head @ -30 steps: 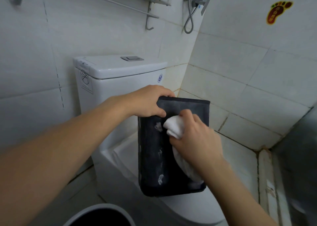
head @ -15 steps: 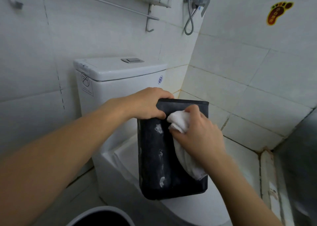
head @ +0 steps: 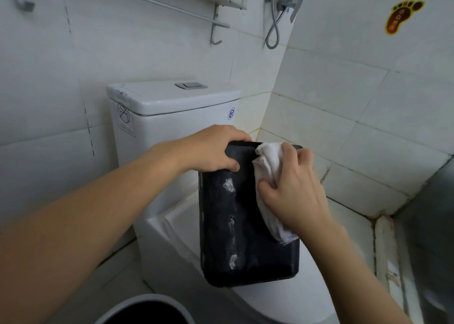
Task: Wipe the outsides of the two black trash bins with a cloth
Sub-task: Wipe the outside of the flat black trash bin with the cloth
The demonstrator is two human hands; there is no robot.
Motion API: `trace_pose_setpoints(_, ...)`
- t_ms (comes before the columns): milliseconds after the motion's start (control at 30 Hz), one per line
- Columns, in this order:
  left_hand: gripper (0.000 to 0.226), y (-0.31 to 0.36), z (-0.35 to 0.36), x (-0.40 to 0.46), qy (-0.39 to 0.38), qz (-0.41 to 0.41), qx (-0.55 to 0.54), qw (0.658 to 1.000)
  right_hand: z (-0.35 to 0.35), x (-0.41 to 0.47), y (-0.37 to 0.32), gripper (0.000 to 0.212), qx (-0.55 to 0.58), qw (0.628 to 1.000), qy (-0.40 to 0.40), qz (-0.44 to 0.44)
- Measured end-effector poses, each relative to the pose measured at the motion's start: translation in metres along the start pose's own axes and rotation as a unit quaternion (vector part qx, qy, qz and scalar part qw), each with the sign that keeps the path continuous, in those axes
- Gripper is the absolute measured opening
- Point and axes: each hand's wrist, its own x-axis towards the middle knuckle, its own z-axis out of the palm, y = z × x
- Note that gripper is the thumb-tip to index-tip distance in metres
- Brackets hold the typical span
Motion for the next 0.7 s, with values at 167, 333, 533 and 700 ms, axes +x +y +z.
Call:
trace_pose_setpoints(167, 0.059, 0.001, -0.001, -0.001, -0.002, 0.001, 0.000, 1.000, 0.004, -0.009, 0.011, 0.067, 0.044, 0.998, 0.043, 0.007)
trace_pose_setpoints(333, 0.060, 0.001, -0.001, -0.001, -0.002, -0.001, -0.006, 1.000, 0.009, -0.018, 0.004, 0.094, -0.061, 0.998, 0.012, 0.023)
trace_pose_setpoints(533, 0.060, 0.000, -0.001, 0.001, -0.005, 0.001, -0.002, 1.000, 0.014, -0.013, 0.003, 0.063, -0.028, 0.998, 0.043, 0.024)
trace_pose_setpoints(700, 0.057, -0.001, 0.001, 0.003, 0.001, 0.001, -0.004, 1.000, 0.006, -0.015, 0.002, 0.064, -0.013, 0.999, 0.002, 0.032)
